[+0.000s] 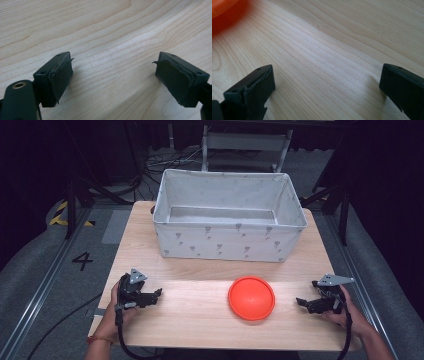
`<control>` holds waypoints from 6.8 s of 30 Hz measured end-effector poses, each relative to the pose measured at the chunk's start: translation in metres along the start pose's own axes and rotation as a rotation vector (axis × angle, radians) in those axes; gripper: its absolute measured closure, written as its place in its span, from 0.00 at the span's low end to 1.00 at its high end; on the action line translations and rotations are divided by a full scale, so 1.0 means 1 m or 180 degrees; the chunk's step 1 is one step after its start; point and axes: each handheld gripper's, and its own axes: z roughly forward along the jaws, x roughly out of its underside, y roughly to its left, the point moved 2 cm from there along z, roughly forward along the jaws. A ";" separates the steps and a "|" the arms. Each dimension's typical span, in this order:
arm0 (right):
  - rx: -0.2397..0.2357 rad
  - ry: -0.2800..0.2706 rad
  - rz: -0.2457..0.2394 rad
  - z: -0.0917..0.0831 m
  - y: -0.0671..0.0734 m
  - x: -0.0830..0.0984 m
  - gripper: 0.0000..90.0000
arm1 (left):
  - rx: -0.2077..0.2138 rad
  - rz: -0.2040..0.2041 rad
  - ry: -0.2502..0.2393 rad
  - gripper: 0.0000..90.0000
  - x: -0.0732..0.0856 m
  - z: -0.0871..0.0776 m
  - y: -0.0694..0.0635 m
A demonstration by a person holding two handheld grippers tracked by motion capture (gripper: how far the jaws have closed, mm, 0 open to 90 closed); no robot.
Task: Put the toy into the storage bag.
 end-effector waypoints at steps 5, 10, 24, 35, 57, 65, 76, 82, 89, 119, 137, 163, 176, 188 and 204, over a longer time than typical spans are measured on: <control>-0.0045 -0.0002 -0.0037 -0.001 -0.001 0.000 0.00 | 0.0105 0.0080 0.0016 0.16 0.002 -0.002 0.001; -0.0077 -0.0002 -0.0060 0.000 -0.002 0.000 0.00 | 0.0162 0.0168 0.0046 0.11 0.002 -0.002 0.000; -0.0283 -0.0111 -0.0102 -0.004 0.016 -0.023 0.24 | 0.0317 0.0326 0.0067 0.10 0.005 -0.005 -0.003; -0.0532 -0.0154 -0.0323 0.012 0.069 -0.061 0.24 | 0.0374 0.0391 0.0064 0.10 0.008 -0.008 -0.007; -0.0820 0.0094 -0.0624 0.056 0.099 -0.065 0.14 | 0.0381 0.0358 0.0076 0.10 0.010 -0.009 -0.010; -0.0788 0.0083 -0.0548 0.055 0.097 -0.070 0.36 | 0.0370 0.0346 0.0072 0.10 0.010 -0.009 -0.010; -0.0954 0.0473 -0.0328 0.062 0.088 -0.093 0.68 | 0.0337 0.0335 0.0074 0.10 0.010 -0.009 -0.011; -0.1147 0.0540 -0.0182 0.063 0.079 -0.096 0.78 | 0.0337 0.0334 0.0074 0.10 0.010 -0.009 -0.011; -0.1267 0.0454 -0.0329 0.048 0.082 -0.101 0.86 | 0.0336 0.0332 0.0073 0.10 0.010 -0.009 -0.011; -0.0813 0.0351 -0.1416 -0.029 0.113 -0.134 0.92 | 0.0321 0.0299 0.0086 0.10 0.010 -0.009 -0.012; -0.0323 0.0187 -0.1472 -0.086 0.087 -0.171 0.92 | 0.0319 0.0299 0.0087 0.10 0.010 -0.009 -0.012; -0.0054 -0.0167 -0.1458 -0.148 0.054 -0.239 0.92 | 0.0306 0.0288 0.0088 0.09 0.010 -0.009 -0.012; 0.0179 -0.0382 -0.1336 -0.169 0.039 -0.278 0.92 | 0.0287 0.0308 0.0081 0.08 0.009 -0.008 -0.011; 0.0350 -0.0497 -0.1281 -0.163 0.020 -0.321 0.92 | 0.0287 0.0307 0.0081 0.08 0.009 -0.008 -0.011; 0.0455 -0.0315 -0.1249 -0.112 -0.012 -0.348 0.92 | 0.0289 0.0306 0.0088 0.08 0.009 -0.008 -0.011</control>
